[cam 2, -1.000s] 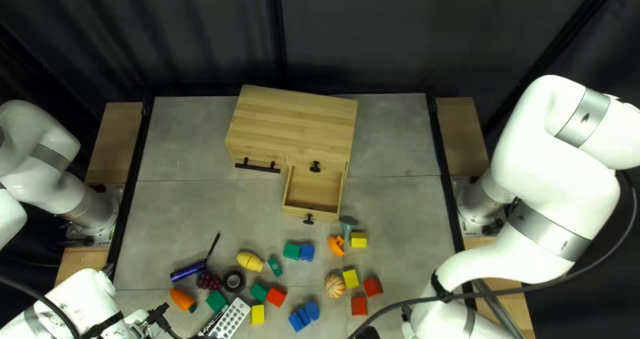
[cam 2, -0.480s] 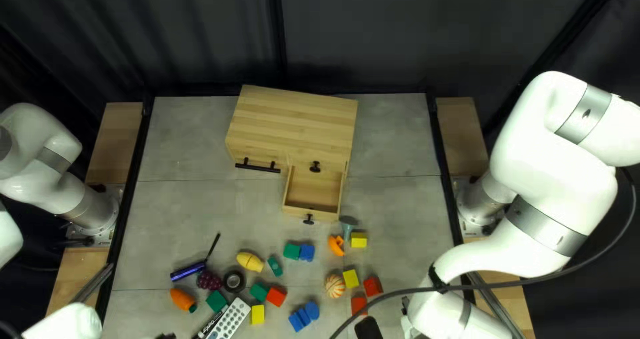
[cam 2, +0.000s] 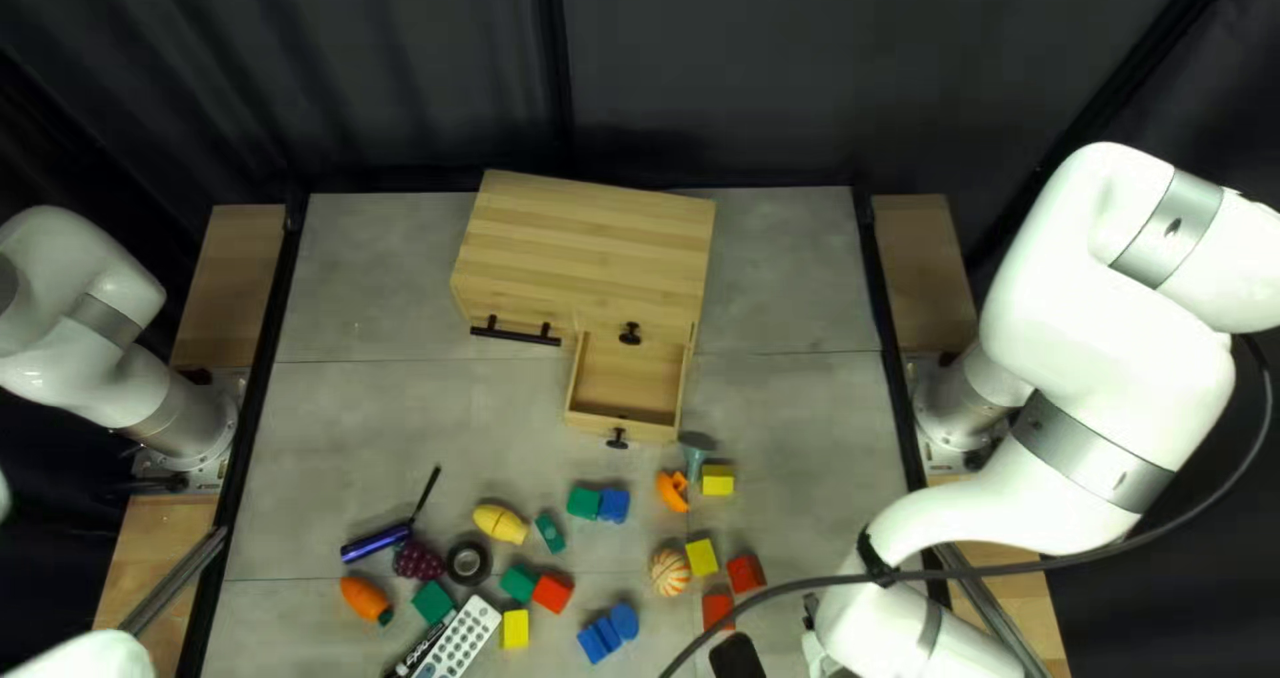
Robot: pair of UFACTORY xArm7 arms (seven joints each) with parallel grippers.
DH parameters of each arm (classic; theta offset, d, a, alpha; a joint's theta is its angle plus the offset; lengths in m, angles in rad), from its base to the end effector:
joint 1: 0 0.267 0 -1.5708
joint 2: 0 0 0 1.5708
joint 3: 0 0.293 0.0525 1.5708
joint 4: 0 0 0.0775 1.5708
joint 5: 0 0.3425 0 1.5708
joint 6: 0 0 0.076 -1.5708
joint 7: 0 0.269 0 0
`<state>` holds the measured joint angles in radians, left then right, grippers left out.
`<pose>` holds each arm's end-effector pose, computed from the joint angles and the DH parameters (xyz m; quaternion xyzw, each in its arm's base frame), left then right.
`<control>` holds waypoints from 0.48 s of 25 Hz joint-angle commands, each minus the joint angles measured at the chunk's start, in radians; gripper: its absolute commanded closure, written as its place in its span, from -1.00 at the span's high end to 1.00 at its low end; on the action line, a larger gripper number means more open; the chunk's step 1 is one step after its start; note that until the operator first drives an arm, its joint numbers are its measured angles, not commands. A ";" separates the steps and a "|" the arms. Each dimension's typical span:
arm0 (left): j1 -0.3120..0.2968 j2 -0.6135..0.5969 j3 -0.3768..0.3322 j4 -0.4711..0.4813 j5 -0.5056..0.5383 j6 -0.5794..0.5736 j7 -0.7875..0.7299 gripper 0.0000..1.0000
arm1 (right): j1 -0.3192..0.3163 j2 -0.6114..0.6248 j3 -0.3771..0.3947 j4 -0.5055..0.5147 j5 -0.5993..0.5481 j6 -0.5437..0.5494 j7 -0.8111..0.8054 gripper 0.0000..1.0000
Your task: Open drawers and place objects into drawer and close
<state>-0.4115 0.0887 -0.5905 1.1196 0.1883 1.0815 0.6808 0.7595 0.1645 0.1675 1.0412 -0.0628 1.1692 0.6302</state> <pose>0.2861 -0.3836 0.1805 -0.6309 0.7736 0.0072 0.0595 0.2534 0.3205 0.1094 0.9759 0.1633 -0.0935 0.1107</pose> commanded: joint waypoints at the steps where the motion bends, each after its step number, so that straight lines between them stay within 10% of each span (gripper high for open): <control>1: 0.028 0.041 0.022 0.043 -0.040 0.040 0.038 1.00 | 0.000 0.000 0.000 0.000 0.000 0.000 0.000 1.00; 7: 0.028 0.041 0.022 0.043 -0.040 0.040 0.038 1.00 | 0.000 0.000 0.000 0.000 0.000 0.000 0.000 1.00; 12: -0.037 0.223 0.018 0.273 0.034 0.221 0.047 1.00 | 0.000 0.000 0.000 0.000 0.000 0.000 0.000 1.00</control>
<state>-0.4002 0.1983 -0.5697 1.2566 0.1627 1.1986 0.7148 0.7595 0.1645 0.1674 1.0412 -0.0628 1.1692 0.6302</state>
